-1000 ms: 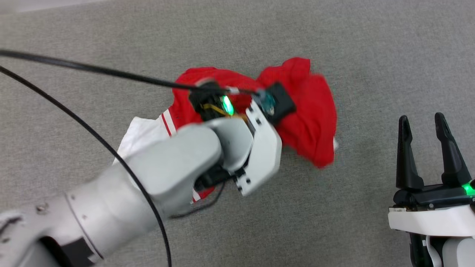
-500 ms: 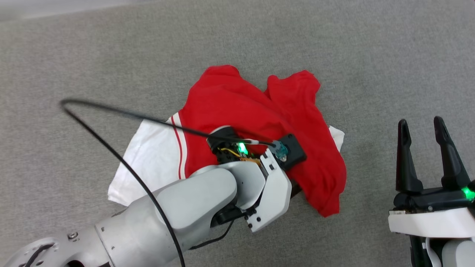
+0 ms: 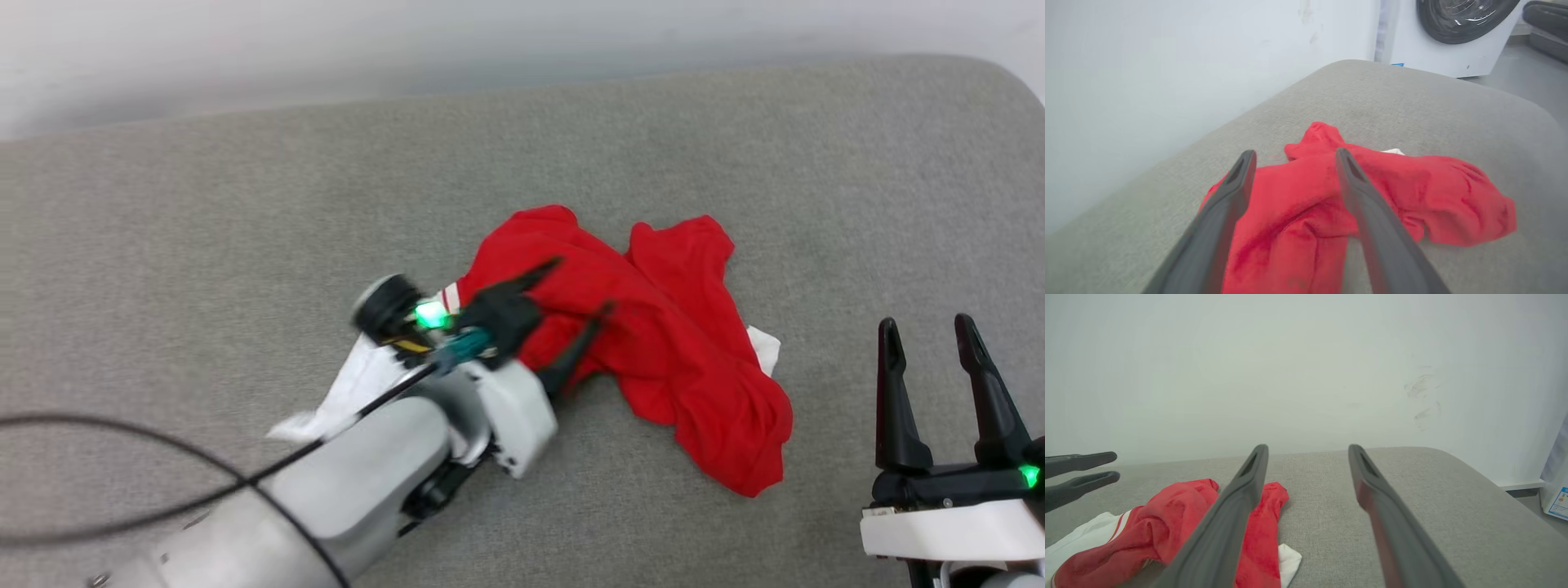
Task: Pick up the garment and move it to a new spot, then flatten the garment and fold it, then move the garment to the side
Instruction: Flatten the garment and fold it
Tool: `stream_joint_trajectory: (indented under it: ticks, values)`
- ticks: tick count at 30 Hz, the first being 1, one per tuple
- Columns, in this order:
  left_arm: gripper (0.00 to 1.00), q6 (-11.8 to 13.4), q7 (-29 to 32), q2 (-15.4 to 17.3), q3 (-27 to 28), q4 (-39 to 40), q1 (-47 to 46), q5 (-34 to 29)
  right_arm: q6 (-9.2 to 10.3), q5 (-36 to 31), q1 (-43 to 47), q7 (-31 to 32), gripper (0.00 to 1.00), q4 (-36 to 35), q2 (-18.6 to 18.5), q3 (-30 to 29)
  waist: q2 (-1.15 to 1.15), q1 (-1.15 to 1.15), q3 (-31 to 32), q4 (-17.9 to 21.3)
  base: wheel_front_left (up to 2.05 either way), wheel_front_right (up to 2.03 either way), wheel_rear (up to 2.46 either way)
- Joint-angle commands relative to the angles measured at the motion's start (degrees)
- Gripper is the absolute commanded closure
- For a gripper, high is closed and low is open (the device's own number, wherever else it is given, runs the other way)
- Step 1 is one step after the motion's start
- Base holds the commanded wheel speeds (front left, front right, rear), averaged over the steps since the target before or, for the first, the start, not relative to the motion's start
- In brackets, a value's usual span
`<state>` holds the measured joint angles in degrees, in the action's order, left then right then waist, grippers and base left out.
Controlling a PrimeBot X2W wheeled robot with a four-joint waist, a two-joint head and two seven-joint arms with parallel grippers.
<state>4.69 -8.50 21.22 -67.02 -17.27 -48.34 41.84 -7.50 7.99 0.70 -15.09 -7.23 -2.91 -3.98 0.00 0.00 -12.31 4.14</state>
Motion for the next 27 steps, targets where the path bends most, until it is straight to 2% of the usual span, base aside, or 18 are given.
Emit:
stream_joint_trajectory:
  ticks: [1,6,7,9,11,15,18,21,24,27]
  values:
    - [0.0,4.4,-3.4,2.1,1.8,0.4,3.1,-1.2,0.02,-0.4,0.9,-0.1,0.0,0.0,0.1,-0.3,0.0,0.0,1.7,-1.5,0.0,0.0,0.0]
    - [0.0,16.3,-6.6,6.7,9.1,4.0,10.0,-5.3,0.02,-1.0,1.6,-0.1,0.0,-0.4,0.0,-1.5,0.0,0.0,3.0,-2.8,0.0,0.0,0.0]
    - [0.0,16.3,-6.6,6.7,9.1,4.0,10.0,-5.3,0.02,-1.0,1.6,-0.1,0.0,-0.4,0.0,-1.5,0.0,0.0,3.0,-2.8,0.0,0.0,0.0]
    - [0.0,20.6,-6.8,7.6,14.3,8.4,13.8,-8.3,0.02,-1.2,1.4,-0.1,0.0,-0.6,0.0,-2.4,0.0,0.0,3.2,-3.3,0.0,0.0,0.0]
    - [0.0,23.9,-6.7,8.5,19.2,12.2,18.6,-11.7,0.02,-1.8,0.9,-0.1,0.0,-0.8,0.1,-3.1,0.0,0.0,3.4,-3.7,0.0,0.0,0.0]
    - [0.0,28.2,-6.7,7.5,28.7,18.8,27.6,-17.1,0.02,-4.1,-0.9,-0.1,0.0,-2.1,0.0,-3.9,0.0,0.0,3.9,-4.5,0.0,0.0,0.0]
    - [0.0,30.0,-6.7,5.8,34.8,22.4,34.1,-20.8,0.02,-6.1,-3.3,-0.1,0.0,-3.2,0.1,-4.3,0.0,0.0,4.0,-4.9,0.0,0.0,0.0]
    - [0.0,30.1,-6.7,3.5,39.4,25.1,39.3,-24.1,0.02,-8.4,-6.4,-0.1,0.0,-3.8,-0.1,-3.9,0.0,0.0,4.1,-5.1,0.0,0.0,0.0]
    - [0.0,29.5,-6.7,1.4,42.8,26.5,43.4,-26.8,0.02,-9.2,-10.5,-0.1,0.0,-1.5,-3.7,-2.1,0.0,0.0,4.2,-5.3,0.0,0.0,0.0]
    - [0.0,27.7,-6.7,-0.3,44.6,26.8,46.0,-28.9,0.02,-8.0,-15.1,-0.1,0.0,3.3,-9.1,1.8,0.0,0.0,4.1,-5.8,0.0,0.0,0.0]
